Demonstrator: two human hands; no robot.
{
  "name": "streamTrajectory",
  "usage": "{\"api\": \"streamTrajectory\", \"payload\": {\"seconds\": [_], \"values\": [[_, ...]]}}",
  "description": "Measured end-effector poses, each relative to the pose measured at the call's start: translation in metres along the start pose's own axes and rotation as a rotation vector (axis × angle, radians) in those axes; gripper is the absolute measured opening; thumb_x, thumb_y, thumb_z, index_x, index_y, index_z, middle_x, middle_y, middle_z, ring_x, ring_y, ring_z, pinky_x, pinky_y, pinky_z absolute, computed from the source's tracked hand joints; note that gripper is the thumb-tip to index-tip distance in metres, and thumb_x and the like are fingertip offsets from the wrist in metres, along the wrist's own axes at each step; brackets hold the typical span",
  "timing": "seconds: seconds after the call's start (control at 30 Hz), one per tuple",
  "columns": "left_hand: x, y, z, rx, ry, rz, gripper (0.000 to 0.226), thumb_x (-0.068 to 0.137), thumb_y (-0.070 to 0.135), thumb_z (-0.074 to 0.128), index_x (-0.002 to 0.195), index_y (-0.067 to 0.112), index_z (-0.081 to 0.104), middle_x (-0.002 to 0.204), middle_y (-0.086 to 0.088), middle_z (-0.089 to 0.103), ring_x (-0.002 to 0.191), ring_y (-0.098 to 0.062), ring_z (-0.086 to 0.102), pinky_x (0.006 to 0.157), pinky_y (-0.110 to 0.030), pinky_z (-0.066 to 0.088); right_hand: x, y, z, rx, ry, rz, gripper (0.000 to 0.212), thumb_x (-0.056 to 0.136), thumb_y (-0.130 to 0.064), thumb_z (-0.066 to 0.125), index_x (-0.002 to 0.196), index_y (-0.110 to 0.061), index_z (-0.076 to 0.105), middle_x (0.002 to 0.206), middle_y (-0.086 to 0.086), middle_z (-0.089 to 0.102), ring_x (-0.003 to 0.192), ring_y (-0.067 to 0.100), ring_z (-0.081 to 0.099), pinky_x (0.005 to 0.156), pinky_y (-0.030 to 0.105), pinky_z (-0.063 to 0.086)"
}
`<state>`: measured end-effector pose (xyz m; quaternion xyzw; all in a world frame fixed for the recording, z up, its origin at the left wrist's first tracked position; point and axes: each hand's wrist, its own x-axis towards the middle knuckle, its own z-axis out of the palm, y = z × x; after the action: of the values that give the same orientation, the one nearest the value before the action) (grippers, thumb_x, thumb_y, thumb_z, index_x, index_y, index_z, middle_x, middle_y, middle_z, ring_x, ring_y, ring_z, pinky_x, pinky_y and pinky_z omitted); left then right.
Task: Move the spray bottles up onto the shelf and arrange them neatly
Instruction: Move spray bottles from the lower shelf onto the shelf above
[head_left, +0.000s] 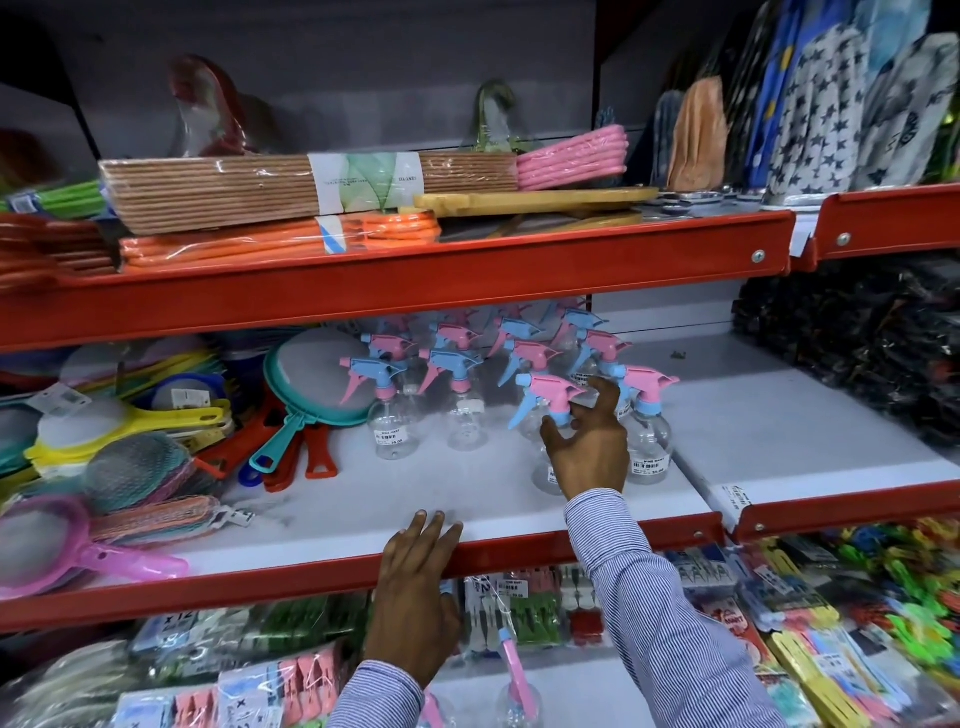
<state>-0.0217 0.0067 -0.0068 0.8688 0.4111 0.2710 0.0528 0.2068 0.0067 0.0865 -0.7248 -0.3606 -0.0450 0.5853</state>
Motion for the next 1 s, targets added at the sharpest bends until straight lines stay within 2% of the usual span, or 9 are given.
{"api": "streamTrajectory", "payload": {"seconds": [0.27, 0.5, 0.57, 0.67, 0.77, 0.83, 0.93, 1.0], "values": [[0.002, 0.002, 0.001, 0.012, 0.014, 0.004, 0.08, 0.071, 0.006, 0.059, 0.143, 0.03, 0.034, 0.156, 0.007, 0.03, 0.145, -0.013, 0.018, 0.12, -0.036, 0.007, 0.004, 0.001, 0.001, -0.075, 0.012, -0.04, 0.067, 0.078, -0.027, 0.071, 0.131, -0.026, 0.03, 0.104, 0.012, 0.073, 0.09, 0.036, 0.07, 0.078, 0.045, 0.057], [0.004, 0.0, 0.0, 0.006, 0.033, 0.038, 0.081, 0.064, 0.004, 0.06, 0.14, 0.025, 0.041, 0.151, 0.001, 0.04, 0.143, -0.018, 0.027, 0.12, -0.037, 0.016, -0.004, -0.004, -0.014, -0.068, 0.005, -0.03, 0.077, 0.074, -0.033, 0.081, 0.132, -0.029, 0.03, 0.11, 0.008, 0.075, 0.092, 0.031, 0.073, 0.082, 0.045, 0.058], [0.005, -0.002, -0.003, 0.03, 0.021, 0.073, 0.08, 0.065, 0.009, 0.059, 0.141, 0.023, 0.04, 0.152, -0.001, 0.039, 0.144, -0.02, 0.026, 0.119, -0.038, 0.018, -0.015, -0.006, -0.027, -0.065, 0.027, -0.062, 0.073, 0.075, -0.035, 0.08, 0.13, -0.026, 0.033, 0.111, 0.004, 0.075, 0.084, 0.026, 0.073, 0.078, 0.038, 0.058], [0.001, -0.013, -0.008, 0.086, 0.028, 0.067, 0.076, 0.071, 0.017, 0.06, 0.144, 0.021, 0.036, 0.153, -0.005, 0.037, 0.145, -0.023, 0.025, 0.119, -0.046, 0.022, -0.051, 0.007, -0.046, -0.012, 0.041, -0.14, 0.05, 0.081, -0.031, 0.075, 0.119, -0.022, 0.044, 0.094, -0.003, 0.074, 0.064, 0.016, 0.067, 0.065, 0.027, 0.052], [-0.008, -0.031, -0.018, 0.157, 0.066, -0.021, 0.075, 0.073, 0.024, 0.066, 0.143, 0.022, 0.038, 0.152, -0.007, 0.038, 0.144, -0.026, 0.027, 0.119, -0.049, 0.02, -0.104, 0.046, -0.045, -0.036, -0.129, -0.095, 0.03, 0.085, -0.025, 0.068, 0.109, -0.02, 0.051, 0.082, -0.005, 0.069, 0.058, 0.008, 0.063, 0.058, 0.022, 0.051], [-0.014, -0.044, -0.023, 0.215, 0.068, -0.037, 0.074, 0.074, 0.027, 0.065, 0.143, 0.024, 0.038, 0.153, -0.008, 0.038, 0.144, -0.027, 0.027, 0.119, -0.05, 0.015, -0.138, 0.076, -0.033, -0.127, -0.313, 0.002, 0.025, 0.084, -0.029, 0.068, 0.103, -0.024, 0.052, 0.083, -0.007, 0.068, 0.059, 0.007, 0.062, 0.053, 0.015, 0.04], [-0.017, -0.052, -0.028, 0.249, 0.071, -0.051, 0.069, 0.076, 0.03, 0.056, 0.142, 0.027, 0.038, 0.152, -0.009, 0.039, 0.143, -0.029, 0.027, 0.119, -0.054, 0.01, -0.175, 0.105, -0.01, -0.274, -0.565, 0.106, 0.023, 0.08, -0.047, 0.067, 0.091, -0.029, 0.058, 0.085, -0.009, 0.068, 0.071, 0.014, 0.066, 0.059, 0.021, 0.043], [-0.018, -0.053, -0.031, 0.231, 0.072, -0.061, 0.066, 0.076, 0.032, 0.048, 0.142, 0.027, 0.04, 0.151, -0.009, 0.04, 0.143, -0.029, 0.027, 0.119, -0.055, 0.01, -0.19, 0.111, 0.005, -0.335, -0.595, 0.171, 0.026, 0.078, -0.051, 0.065, 0.084, -0.027, 0.06, 0.085, -0.006, 0.07, 0.08, 0.021, 0.069, 0.066, 0.027, 0.049]]}}
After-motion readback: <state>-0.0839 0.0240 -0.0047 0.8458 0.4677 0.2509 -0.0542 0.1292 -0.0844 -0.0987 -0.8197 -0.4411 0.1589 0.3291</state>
